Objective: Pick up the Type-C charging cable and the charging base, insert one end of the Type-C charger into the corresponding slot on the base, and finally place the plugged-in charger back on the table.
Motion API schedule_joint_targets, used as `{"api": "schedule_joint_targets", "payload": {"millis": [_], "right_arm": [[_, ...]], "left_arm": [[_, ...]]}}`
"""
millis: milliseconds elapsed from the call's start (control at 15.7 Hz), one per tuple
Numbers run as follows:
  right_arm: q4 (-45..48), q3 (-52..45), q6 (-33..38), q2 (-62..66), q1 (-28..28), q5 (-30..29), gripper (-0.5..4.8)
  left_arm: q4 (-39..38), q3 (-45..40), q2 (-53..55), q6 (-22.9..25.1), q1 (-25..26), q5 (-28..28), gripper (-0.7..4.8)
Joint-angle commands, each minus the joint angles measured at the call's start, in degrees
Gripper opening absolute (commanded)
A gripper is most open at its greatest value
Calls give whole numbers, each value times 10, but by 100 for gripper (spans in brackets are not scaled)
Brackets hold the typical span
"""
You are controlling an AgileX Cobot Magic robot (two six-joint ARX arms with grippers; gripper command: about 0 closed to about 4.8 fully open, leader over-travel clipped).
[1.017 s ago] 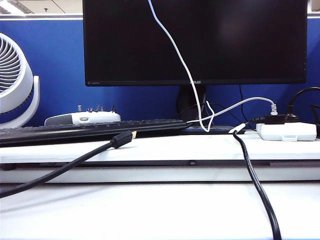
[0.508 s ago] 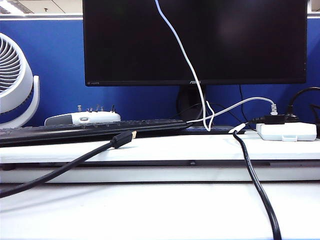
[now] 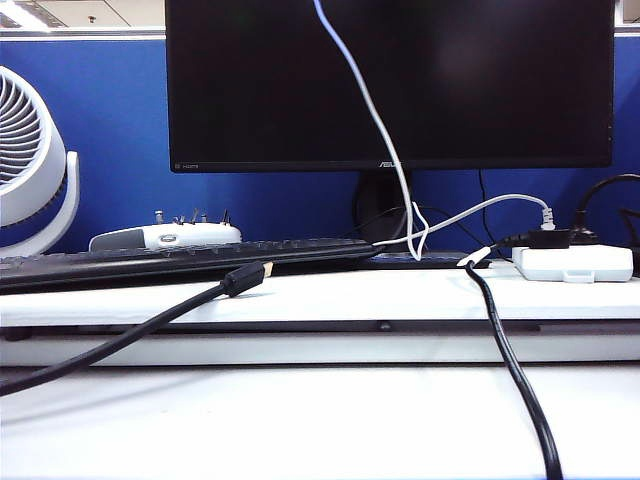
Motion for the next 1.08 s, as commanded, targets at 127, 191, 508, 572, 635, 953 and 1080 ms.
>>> {"api": "schedule_joint_targets", "payload": {"millis": [127, 191, 508, 572, 635, 953, 1080], "right_arm": [[41, 4, 13, -3, 0, -17, -6], [51, 4, 24, -3, 0, -17, -6], [55, 4, 67, -3, 0, -30, -6], [55, 4, 66, -3, 0, -30, -6], [55, 4, 66, -3, 0, -30, -6], [27, 4, 73, -3, 9, -33, -6], [28, 4, 72, -3, 9, -34, -6]], "left_arm": [[10, 2, -2, -34, 0, 7, -6], [11, 2, -2, -36, 0, 15, -6], [22, 2, -2, -37, -1, 24, -6], [22, 2, -2, -37, -1, 24, -6], [22, 2, -2, -37, -1, 24, -6], [25, 2, 8, -35, -18, 38, -6], [28, 2, 11, -35, -18, 36, -6]]}}
